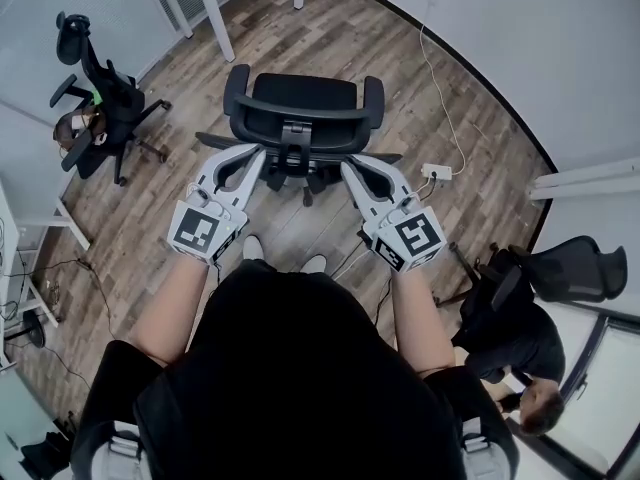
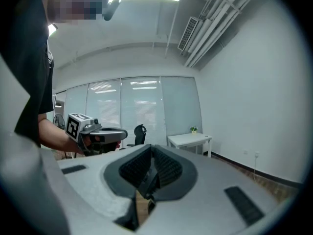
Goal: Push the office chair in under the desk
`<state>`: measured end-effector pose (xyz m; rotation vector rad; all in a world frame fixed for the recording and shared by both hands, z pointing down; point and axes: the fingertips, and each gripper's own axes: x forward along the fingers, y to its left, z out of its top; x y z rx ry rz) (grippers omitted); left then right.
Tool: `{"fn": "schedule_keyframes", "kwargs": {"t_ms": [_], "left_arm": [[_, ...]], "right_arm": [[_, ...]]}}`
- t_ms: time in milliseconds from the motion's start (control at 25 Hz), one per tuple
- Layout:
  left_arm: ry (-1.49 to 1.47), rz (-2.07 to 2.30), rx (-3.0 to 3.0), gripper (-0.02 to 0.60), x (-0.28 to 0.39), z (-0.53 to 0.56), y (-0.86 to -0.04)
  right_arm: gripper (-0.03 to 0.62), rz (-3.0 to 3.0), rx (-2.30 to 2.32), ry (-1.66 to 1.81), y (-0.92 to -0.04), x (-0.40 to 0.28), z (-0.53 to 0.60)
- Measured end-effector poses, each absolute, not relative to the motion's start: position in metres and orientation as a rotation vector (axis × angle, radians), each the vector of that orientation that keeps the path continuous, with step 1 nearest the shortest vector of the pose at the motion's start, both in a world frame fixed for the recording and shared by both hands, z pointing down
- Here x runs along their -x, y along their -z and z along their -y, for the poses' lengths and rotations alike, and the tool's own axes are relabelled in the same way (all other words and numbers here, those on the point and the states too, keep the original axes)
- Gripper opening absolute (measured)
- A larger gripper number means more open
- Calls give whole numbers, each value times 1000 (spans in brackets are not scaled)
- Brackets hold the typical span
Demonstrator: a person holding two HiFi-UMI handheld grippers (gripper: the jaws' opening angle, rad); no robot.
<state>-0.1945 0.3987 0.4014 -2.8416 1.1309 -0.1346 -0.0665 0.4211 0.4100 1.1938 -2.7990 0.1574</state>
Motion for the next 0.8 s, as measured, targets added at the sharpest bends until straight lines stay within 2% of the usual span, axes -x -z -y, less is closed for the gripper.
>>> {"fn": "schedule_keyframes", "kwargs": {"t_ms": [400,800], "left_arm": [[413,-1063,2837,26,198,-379,-444],[755,-853,2865,96,224,-350,-500]], "right_arm": [[46,2698,-1043,-277,-460,65,-401],[114,2519,-898,-349,-514,66,-376]]}}
